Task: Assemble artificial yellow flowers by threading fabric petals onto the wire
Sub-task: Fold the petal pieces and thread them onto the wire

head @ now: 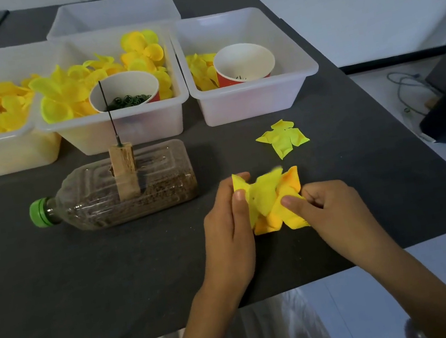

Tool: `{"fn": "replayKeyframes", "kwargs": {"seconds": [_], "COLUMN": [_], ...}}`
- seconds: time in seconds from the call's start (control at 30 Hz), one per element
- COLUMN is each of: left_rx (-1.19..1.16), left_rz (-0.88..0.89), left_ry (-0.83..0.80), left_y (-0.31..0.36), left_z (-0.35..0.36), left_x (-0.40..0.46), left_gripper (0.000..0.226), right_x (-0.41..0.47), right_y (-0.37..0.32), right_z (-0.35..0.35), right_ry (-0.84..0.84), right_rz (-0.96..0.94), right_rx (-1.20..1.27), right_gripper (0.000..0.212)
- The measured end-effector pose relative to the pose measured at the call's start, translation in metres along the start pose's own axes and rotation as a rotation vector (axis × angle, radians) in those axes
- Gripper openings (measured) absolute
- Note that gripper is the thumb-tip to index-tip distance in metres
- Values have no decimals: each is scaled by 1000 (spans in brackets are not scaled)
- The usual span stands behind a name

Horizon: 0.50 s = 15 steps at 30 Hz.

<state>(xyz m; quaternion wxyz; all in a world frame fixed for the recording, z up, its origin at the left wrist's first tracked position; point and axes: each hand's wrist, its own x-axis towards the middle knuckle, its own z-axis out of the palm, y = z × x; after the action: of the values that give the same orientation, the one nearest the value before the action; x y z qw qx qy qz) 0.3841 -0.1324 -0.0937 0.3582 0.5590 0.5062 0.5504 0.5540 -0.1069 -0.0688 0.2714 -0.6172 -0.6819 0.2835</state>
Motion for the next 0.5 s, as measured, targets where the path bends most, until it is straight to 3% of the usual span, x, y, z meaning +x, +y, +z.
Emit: {"fn": "replayKeyframes", "kwargs": {"seconds": [0.17, 0.3, 0.4, 0.5], "left_rx": [1, -19, -71, -501], "left_rz": [-3, -74, -128, -467], "left_ry": [-7, 33, 8, 80], "left_y": [2, 5, 11, 19], "left_z": [0, -2, 0, -1], "left_x": [1, 1, 5, 19], "left_gripper": [67, 64, 38, 40], "right_x": [2, 0, -2, -6], "right_y": [-7, -7, -5, -3], "right_z": [4, 5, 9, 14], "right_ry": [44, 39, 26, 23], "right_rz": [25, 25, -4, -48], "right_rx": [-71, -29, 0, 35], "right_gripper": [49, 48, 50, 50]}}
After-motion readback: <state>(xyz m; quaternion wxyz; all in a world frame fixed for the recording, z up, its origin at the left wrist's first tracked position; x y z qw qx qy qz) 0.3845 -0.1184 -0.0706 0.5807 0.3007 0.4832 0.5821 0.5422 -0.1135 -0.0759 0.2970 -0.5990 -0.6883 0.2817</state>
